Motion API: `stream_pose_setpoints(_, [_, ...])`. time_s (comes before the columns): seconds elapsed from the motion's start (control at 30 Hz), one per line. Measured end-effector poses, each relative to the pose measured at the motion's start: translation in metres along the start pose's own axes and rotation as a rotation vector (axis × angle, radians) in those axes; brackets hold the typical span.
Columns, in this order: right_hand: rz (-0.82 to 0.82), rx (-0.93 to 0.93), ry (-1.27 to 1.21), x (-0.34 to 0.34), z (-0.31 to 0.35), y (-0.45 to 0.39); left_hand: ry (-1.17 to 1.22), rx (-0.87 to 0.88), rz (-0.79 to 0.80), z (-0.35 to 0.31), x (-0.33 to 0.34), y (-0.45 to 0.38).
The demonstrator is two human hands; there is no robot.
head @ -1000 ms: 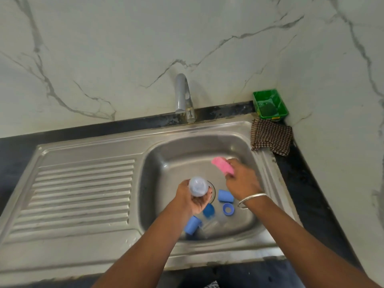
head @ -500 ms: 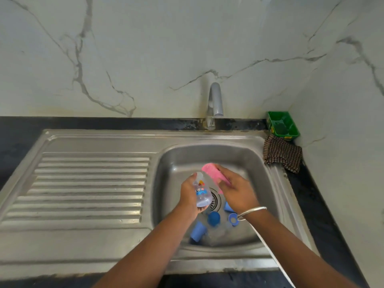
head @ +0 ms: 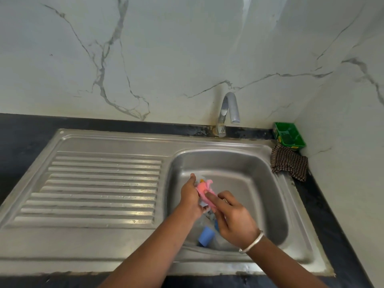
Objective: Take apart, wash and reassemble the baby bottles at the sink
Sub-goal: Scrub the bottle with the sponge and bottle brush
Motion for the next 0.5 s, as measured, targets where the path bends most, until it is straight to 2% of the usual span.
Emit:
stream_pose_setpoints(0.13, [-0.103,0.066,-0.017,-0.008,-0.011,-0.003,0.109,-0.008,-0.005,0.001,-0.01,0.0])
stream_pose_setpoints(0.23, [-0.162,0.111,-0.005,-0.012,-0.015,-0.018,0.092,0.013,0.024,0.002,-0.006,0.004])
stream_pose_setpoints(0.3, [-0.169,0.121,-0.029,-0.009,-0.006,-0.031,0.097,0.026,0.092,0.005,0.003,0.01])
stream_pose_setpoints(0.5, [-0.236,0.117,-0.072,-0.011,0.004,-0.035,0.201,0.17,0.159,-0.001,0.008,0.013])
Point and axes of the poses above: each hand's wrist, its own y-axis away from the middle knuckle, its own x-axis out of the palm, z = x × y, the point moved 5 cm from there along -y, towards the middle knuckle, and after that the axes turned 9 degrees about -y, right-handed, at the moved point
